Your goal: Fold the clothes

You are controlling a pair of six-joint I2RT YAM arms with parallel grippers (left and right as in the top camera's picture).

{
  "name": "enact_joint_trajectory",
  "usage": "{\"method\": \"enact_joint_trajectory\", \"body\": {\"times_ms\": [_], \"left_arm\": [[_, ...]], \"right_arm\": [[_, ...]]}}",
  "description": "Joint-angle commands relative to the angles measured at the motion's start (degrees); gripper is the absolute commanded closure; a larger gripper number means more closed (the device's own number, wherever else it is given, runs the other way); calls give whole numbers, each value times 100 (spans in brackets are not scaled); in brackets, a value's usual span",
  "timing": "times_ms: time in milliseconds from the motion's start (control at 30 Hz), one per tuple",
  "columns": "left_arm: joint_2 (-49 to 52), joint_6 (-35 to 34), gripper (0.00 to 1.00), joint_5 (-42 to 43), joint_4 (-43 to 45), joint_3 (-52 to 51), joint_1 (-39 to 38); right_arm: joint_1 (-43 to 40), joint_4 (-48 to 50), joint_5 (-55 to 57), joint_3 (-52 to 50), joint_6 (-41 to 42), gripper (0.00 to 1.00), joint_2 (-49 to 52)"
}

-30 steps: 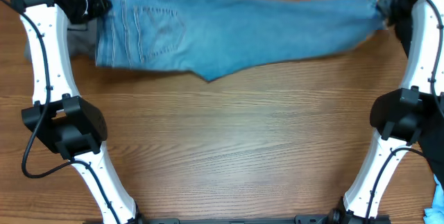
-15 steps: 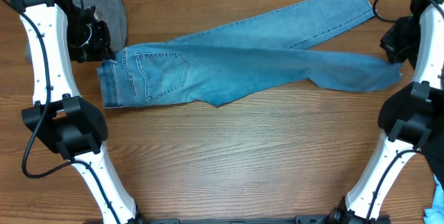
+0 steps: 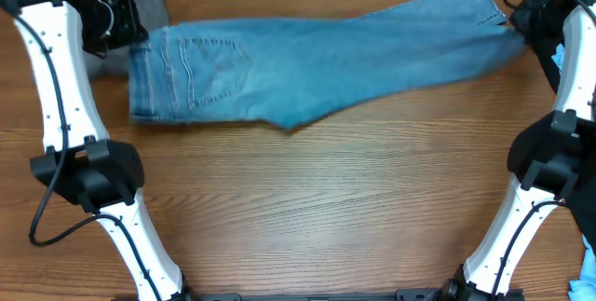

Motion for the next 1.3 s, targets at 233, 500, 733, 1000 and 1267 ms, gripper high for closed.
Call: {"method": "enact_joint_trajectory", "body": {"times_ms": [233,500,733,1000,1267], "left_arm": [[-776,118,96,48,-586,111,-234],[-1038,107,96,-55,-428,-2643,-437],[-1038,-133,96,-7,2002,-2061,-254],[-1045,195,96,210,673,17,-85],[-846,302,96,-422,-570,-1882,-960]], "right_arm": [[-286,-2035,680,570,-76,96,-282],[-334,-1864,284,-494,-114,96,-282],[-337,1561,-1672,-273,-177,96,-284],[-472,476,-1523,929,-398,96,-295],[-431,-831,-702,-933,-682,96,-264]]}}
